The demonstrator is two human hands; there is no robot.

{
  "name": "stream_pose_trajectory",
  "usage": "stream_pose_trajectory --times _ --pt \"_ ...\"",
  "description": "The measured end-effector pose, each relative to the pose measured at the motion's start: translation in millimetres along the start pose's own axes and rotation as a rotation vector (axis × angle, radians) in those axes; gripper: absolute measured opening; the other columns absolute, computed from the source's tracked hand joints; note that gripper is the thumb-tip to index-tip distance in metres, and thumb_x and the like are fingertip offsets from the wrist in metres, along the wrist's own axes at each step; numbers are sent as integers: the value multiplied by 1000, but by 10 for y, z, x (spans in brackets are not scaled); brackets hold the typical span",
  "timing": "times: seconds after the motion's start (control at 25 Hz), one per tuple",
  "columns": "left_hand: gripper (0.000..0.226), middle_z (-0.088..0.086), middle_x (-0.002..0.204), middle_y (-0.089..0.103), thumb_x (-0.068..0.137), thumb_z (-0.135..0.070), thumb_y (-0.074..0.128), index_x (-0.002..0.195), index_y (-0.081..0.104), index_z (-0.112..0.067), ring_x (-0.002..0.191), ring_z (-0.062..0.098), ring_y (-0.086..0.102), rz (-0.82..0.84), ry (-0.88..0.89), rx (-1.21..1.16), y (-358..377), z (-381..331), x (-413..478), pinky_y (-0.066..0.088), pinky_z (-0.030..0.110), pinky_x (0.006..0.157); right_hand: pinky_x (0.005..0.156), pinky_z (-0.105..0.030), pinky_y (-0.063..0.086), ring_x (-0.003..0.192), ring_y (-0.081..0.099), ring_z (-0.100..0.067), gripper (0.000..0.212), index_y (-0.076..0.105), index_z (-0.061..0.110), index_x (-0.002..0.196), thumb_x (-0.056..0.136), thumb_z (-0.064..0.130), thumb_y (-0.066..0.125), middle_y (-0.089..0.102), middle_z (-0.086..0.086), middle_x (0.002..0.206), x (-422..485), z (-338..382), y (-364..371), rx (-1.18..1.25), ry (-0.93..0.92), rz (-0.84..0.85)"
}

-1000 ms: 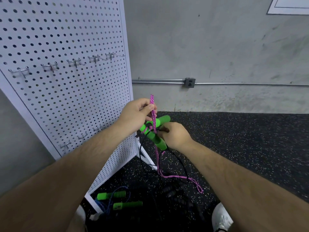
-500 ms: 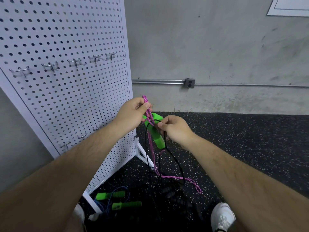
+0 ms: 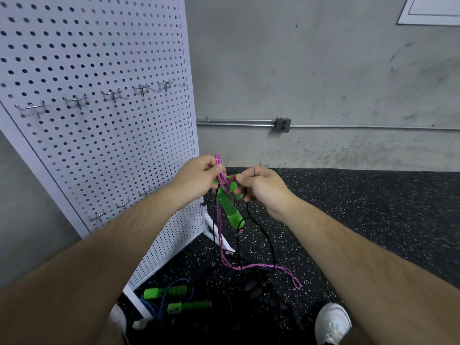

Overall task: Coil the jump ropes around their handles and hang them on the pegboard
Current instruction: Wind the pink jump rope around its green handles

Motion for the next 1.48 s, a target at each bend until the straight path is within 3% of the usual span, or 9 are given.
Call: stream_pose_trajectory --times 0.24,0.4,0.64,0.88,1.0,1.08,1.2,1.36,1.48 --pt "17 7 97 75 106 -13 48 99 63 -8 91 18 75 93 11 -36 77 -26 -41 61 24 76 51 -23 46 68 67 -14 10 66 0 101 96 8 64 75 -7 84 -14 20 30 -27 10 15" --pt "18 7 90 77 106 -8 46 100 61 -1 90 20 76 224 97 4 157 -107 -86 60 31 85 44 -21 39 67 67 -16 12 73 1 99 92 8 68 75 -11 83 -14 6 31 -99 29 41" --pt "20 5 78 75 106 -5 44 95 61 -3 91 35 73 293 179 -22 72 -183 -149 58 42 84 35 -20 32 52 66 -17 9 75 7 91 89 16 75 73 -10 78 49 -62 -170 -184 67 -197" --pt "23 -1 72 70 105 0 42 92 60 -6 86 24 74 295 231 -87 -12 -260 -174 57 30 80 59 -35 54 56 68 -18 9 77 20 81 87 26 75 75 -7 73 164 -224 -325 -426 146 -203" --pt "23 -1 70 68 105 2 40 92 59 -4 80 19 73 288 242 -108 4 -293 -194 57 26 75 71 -30 56 75 67 -15 9 79 26 94 88 28 71 73 3 82 198 -217 -332 -711 109 -150" --pt "24 -2 68 68 105 2 40 91 58 -4 78 18 73 259 258 -128 -9 -320 -196 56 24 72 75 -25 54 87 68 -12 24 78 28 104 88 15 68 75 7 96 192 -185 -252 -793 45 -52" --pt "26 1 71 71 106 1 41 90 59 -8 80 21 73 179 268 -168 -73 -324 -158 56 26 72 60 -21 51 72 64 -11 41 77 27 104 79 -3 65 75 6 93 118 -181 -66 -709 -2 143" --pt "27 4 74 72 106 -1 41 90 60 -10 82 23 74 136 264 -203 -100 -328 -149 58 29 73 57 -15 47 74 64 -10 30 70 20 108 80 11 76 72 2 96 68 -234 54 -620 25 229" --pt "26 5 75 70 106 1 40 91 59 -8 79 21 74 120 279 -219 -95 -369 -174 57 31 75 65 -25 50 81 67 -15 33 67 24 111 81 29 79 71 1 98 90 -376 15 -853 66 229"
Point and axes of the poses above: each hand's wrist, its own x-axis towards the middle knuckle, its own y-axis out of the palm, z = x × y, the point moved 7 cm from there along x, towards the middle knuckle
